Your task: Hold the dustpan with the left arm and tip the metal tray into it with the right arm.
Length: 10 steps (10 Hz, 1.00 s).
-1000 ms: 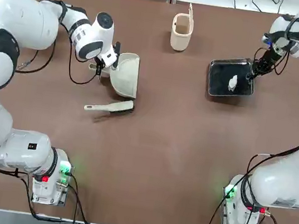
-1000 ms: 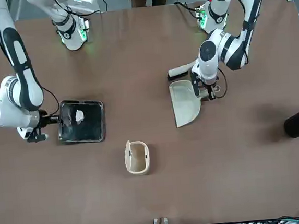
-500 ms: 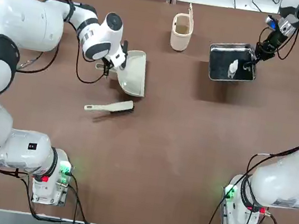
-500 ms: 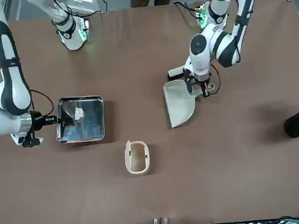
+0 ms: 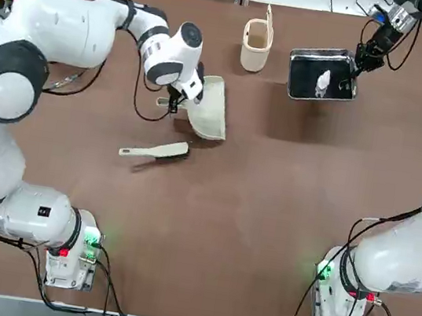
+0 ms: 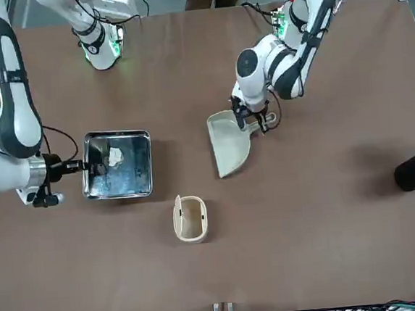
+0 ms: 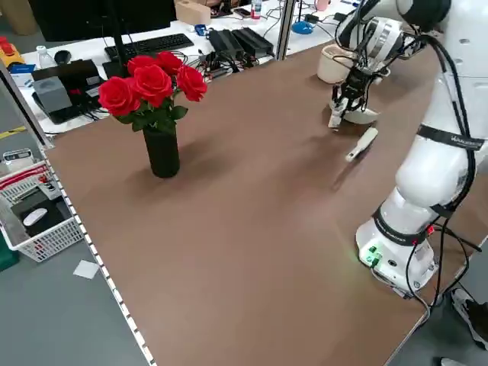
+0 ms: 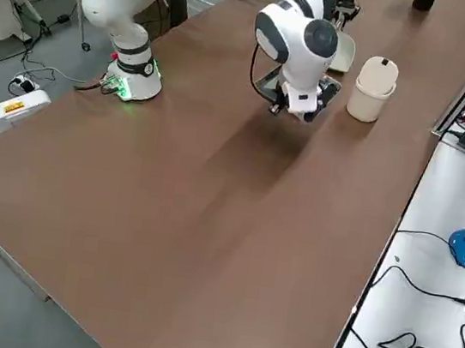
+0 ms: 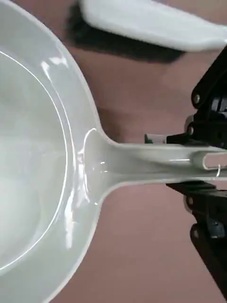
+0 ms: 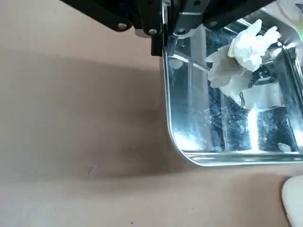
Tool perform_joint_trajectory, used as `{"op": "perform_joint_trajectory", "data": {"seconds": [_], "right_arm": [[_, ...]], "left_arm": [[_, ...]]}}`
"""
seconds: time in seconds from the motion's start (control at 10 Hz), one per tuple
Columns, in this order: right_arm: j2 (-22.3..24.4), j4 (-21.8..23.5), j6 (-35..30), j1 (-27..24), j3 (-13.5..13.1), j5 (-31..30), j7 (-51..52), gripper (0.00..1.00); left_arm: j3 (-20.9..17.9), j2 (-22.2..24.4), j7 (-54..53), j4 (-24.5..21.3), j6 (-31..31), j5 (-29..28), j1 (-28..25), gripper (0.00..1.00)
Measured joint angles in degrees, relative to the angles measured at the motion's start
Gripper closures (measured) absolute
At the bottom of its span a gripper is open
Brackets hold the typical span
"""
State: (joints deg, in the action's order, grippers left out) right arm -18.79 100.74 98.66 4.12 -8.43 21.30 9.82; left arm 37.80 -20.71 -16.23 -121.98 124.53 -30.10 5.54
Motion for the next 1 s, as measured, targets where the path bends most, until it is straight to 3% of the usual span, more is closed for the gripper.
{"op": "perform_joint_trajectory", "data": {"seconds": [0.5, 0.7, 1.0], "right_arm": [[3.4, -0.8, -3.8, 3.3, 0.9, -1.7, -6.8, 0.95], [5.6, -0.8, -5.7, 3.4, 3.5, -7.1, -10.3, 0.95], [8.9, -0.8, -8.5, 3.6, 9.7, -14.6, -16.8, 0.95]], "left_arm": [[0.1, -4.9, 6.5, 5.3, -0.9, 0.0, 8.7, 0.68], [0.0, -8.1, 7.6, 8.9, -3.7, 0.0, 11.5, 0.68], [-0.2, -15.2, 10.4, 17.3, -8.5, -2.4, 14.0, 0.68]]}}
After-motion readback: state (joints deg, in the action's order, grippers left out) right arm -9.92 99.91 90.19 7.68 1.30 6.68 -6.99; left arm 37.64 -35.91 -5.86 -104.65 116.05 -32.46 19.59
